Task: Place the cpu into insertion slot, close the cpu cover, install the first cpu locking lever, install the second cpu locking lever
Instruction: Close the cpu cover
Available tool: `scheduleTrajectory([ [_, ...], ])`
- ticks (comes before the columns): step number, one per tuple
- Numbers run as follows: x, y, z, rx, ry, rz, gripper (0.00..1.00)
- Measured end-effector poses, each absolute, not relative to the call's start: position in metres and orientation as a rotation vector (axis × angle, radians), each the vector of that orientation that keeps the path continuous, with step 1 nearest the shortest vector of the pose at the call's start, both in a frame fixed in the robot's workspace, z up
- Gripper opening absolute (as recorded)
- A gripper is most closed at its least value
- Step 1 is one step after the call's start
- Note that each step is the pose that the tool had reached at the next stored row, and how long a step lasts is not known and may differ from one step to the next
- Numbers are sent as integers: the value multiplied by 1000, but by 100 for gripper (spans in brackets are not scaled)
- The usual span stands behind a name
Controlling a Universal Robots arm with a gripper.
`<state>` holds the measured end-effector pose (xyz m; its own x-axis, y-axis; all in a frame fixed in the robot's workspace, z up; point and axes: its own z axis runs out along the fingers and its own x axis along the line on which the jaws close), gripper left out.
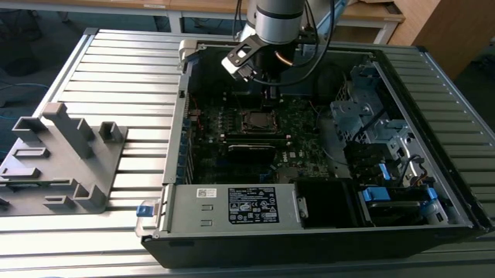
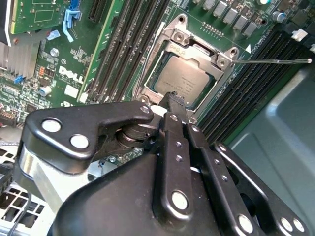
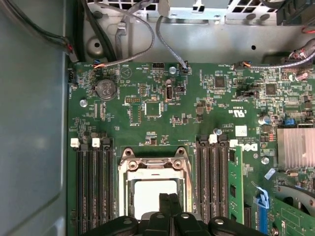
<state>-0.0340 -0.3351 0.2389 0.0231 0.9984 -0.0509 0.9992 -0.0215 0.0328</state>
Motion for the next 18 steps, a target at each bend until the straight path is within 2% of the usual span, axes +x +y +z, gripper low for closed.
scheduleTrajectory([
  [18, -34, -335, 239, 2061, 2291, -15, 10],
])
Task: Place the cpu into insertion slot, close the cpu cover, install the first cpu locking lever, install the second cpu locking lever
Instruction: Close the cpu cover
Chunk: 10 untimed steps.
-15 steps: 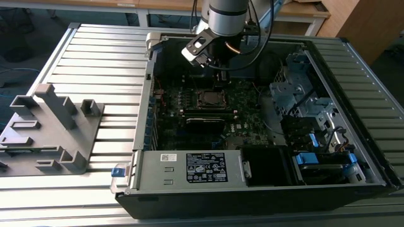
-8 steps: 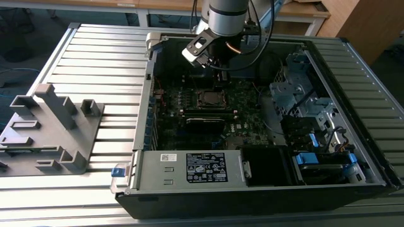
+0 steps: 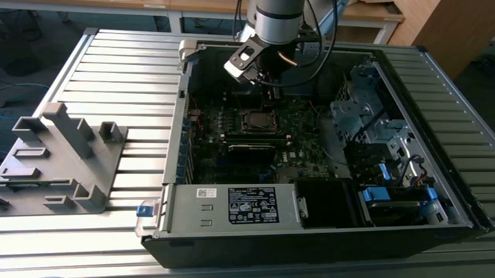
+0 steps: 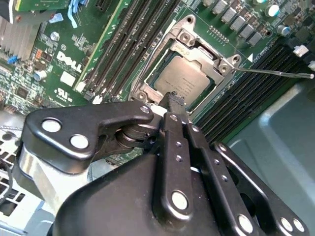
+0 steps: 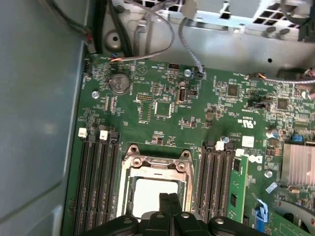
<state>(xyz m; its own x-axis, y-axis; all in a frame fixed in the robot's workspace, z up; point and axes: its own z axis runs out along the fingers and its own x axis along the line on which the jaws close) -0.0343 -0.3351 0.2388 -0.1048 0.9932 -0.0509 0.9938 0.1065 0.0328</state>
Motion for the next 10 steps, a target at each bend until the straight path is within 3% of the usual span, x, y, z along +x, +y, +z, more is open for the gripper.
scheduleTrajectory([
  [10, -34, -335, 239, 1909, 2419, -9, 10],
])
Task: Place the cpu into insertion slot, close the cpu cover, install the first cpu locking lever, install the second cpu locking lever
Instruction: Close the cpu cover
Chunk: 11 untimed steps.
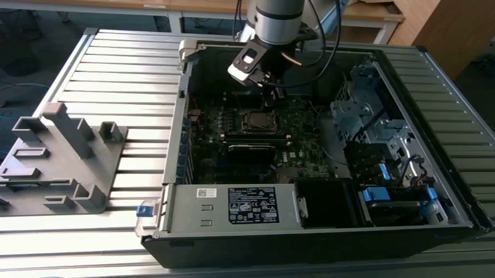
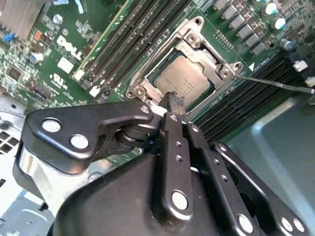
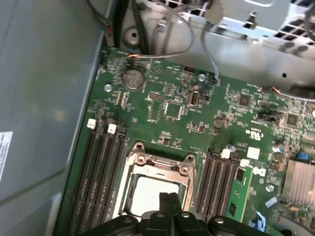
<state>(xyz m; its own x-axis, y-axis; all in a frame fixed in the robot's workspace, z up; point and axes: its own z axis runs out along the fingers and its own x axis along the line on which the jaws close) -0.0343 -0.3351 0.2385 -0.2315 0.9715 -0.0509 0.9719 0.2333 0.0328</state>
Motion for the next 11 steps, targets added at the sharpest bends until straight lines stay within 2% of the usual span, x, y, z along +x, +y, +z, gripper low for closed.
scheduleTrajectory([
  [11, -34, -335, 238, 1827, 2481, -6, 10],
])
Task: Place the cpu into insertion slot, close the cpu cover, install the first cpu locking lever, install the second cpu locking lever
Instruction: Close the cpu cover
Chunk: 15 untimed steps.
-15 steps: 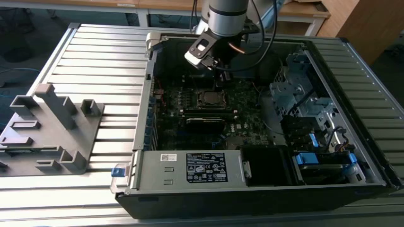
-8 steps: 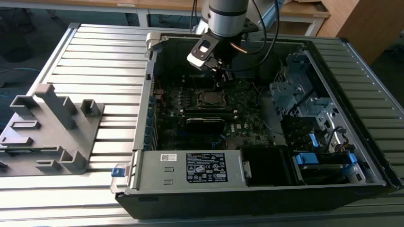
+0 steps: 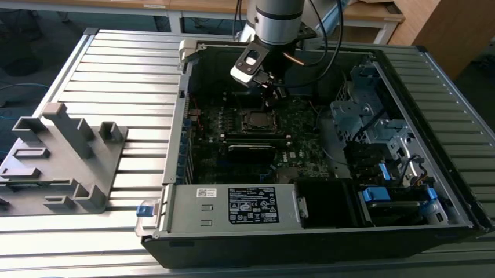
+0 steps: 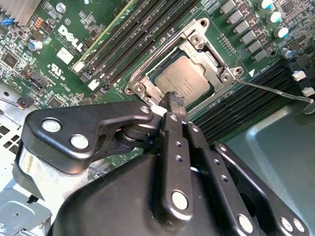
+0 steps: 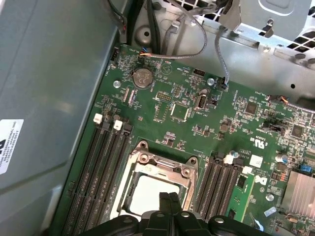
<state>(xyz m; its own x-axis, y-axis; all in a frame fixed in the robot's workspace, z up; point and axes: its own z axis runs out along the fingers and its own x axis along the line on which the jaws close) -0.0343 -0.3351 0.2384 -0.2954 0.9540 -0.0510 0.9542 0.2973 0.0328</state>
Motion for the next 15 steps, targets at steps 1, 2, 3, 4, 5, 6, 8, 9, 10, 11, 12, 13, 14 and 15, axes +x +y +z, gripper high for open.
scheduleTrajectory([
  [1, -34, -335, 238, 1827, 2481, -6, 10],
  [2, -34, -335, 238, 1827, 2481, -6, 10],
  [3, -34, -335, 238, 1827, 2481, -6, 10],
  [4, -34, -335, 238, 1827, 2481, -6, 10],
  [5, -34, -335, 238, 1827, 2481, -6, 10],
  [6, -34, -335, 238, 1826, 2482, -6, 10],
  [8, -34, -335, 238, 1817, 2488, -5, 10],
  [9, -34, -335, 238, 1809, 2494, -5, 10],
  [10, -34, -335, 238, 1801, 2500, -5, 10],
  [11, -34, -335, 238, 1792, 2506, -4, 10],
  [12, -34, -335, 238, 1784, 2512, -4, 10],
  [13, -34, -335, 238, 1778, 2516, -4, 10],
  [14, -34, -335, 238, 1774, 2519, -4, 10],
  [15, -34, -335, 238, 1772, 2521, -4, 10],
])
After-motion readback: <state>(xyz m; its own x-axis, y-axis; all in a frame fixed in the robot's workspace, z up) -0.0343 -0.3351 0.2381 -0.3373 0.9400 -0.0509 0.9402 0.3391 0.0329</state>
